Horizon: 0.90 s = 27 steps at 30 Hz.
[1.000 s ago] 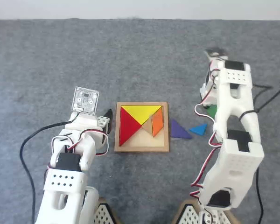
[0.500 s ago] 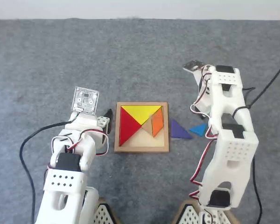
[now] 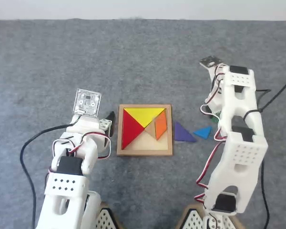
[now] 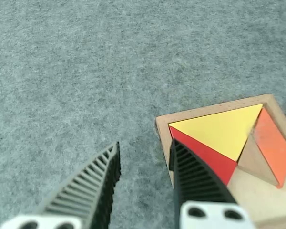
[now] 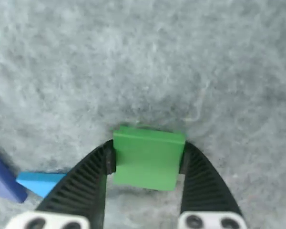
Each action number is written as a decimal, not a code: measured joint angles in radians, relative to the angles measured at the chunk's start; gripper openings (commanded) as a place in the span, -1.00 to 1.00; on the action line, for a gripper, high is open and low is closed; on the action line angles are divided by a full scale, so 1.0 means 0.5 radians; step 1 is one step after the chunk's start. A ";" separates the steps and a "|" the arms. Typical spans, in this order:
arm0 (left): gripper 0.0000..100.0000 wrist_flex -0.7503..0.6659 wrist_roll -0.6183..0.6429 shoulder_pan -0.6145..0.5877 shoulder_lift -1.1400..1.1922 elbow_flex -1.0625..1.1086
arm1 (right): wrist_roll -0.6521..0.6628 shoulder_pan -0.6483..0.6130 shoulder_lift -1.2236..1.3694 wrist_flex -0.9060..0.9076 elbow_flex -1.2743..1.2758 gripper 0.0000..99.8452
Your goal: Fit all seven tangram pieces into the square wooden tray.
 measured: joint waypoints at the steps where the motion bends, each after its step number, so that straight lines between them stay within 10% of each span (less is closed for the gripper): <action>1: -0.67 0.000 0.000 -0.003 0.000 0.000 | -0.034 -0.037 -0.043 0.018 0.000 -0.88; 16: -0.67 -0.184 0.000 -0.353 0.000 0.000 | -0.454 -1.292 -0.733 0.408 0.046 -0.88; 27: -0.67 -0.114 0.043 -0.494 0.000 -0.025 | -0.506 -1.605 -0.730 -0.107 0.629 -0.88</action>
